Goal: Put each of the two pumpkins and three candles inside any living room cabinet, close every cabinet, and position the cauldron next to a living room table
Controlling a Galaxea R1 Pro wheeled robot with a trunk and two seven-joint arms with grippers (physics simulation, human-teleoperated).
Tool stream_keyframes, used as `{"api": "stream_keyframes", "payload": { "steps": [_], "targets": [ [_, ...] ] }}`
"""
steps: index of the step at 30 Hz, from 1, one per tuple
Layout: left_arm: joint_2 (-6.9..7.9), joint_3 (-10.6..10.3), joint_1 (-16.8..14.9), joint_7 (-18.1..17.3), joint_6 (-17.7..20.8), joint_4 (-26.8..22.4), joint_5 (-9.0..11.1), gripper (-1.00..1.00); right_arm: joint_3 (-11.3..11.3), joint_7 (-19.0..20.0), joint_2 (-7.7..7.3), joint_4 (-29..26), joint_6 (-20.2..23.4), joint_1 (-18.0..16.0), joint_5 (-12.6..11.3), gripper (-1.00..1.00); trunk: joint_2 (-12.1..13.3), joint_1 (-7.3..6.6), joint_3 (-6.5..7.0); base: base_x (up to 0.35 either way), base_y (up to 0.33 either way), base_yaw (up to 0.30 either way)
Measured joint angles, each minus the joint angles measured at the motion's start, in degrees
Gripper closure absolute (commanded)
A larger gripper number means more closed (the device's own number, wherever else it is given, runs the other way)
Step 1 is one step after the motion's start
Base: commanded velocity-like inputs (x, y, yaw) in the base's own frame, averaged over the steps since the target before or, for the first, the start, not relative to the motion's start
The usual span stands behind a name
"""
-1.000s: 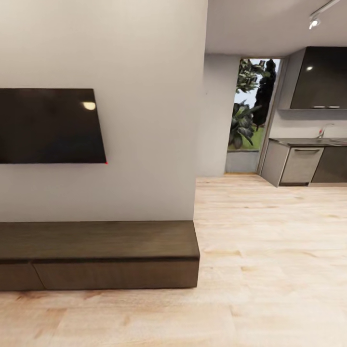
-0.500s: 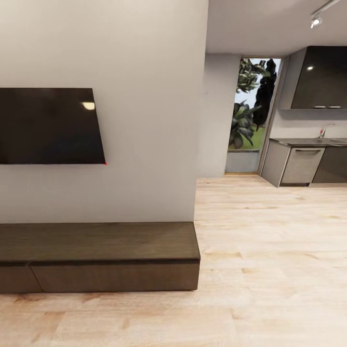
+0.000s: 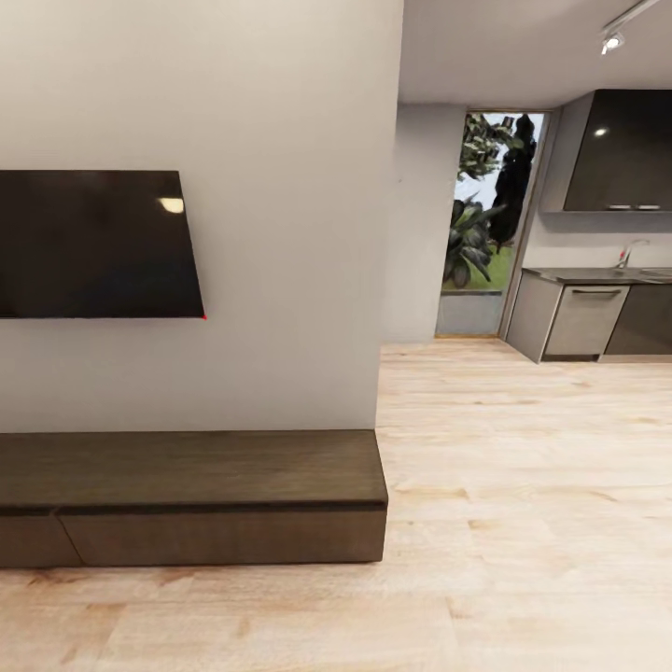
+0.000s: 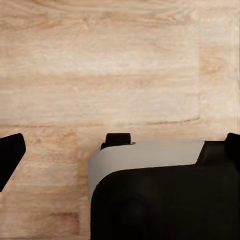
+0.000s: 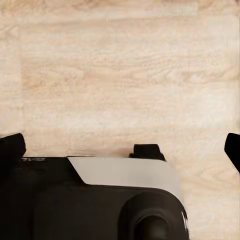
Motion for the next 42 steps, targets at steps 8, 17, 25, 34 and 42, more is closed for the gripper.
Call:
{"api": "stream_keyframes", "payload": {
  "steps": [8,17,25,34,42],
  "targets": [
    [0.13,0.1,1.4,-0.2,1.9,-23.2,0.2,-1.0,0.1,-0.7,0.77,-12.7,-0.3,0.1,0.0,-1.0,0.0,0.0,-0.02,0.0,0.0,0.0],
    [0.08,0.2,1.8,-0.2,8.4,-35.8,0.3,-1.0,0.7,-0.8,3.11,-19.7,-0.3,0.0,0.2,-1.0,0.0,0.0,-0.02,0.0,0.0,0.0],
    [0.07,0.3,1.8,-0.2,9.1,-37.2,0.3,-1.0,0.6,-0.9,5.25,-20.9,-0.4,-0.6,-1.8,-1.0,0.0,0.0,-0.01,0.0,0.0,0.0],
    [0.12,0.3,1.8,-0.2,9.1,-38.6,0.3,-1.0,0.7,-0.5,5.66,-20.6,-0.3,-3.3,-9.2,-1.0,0.0,0.0,-0.01,0.0,0.0,0.0],
    [0.15,0.3,1.9,-0.1,8.6,-40.0,0.3,-1.0,0.8,0.3,5.5,-18.4,-0.3,-4.0,-10.4,-1.0,0.0,0.0,-0.01,0.004,0.001,0.0]
  ]
}}
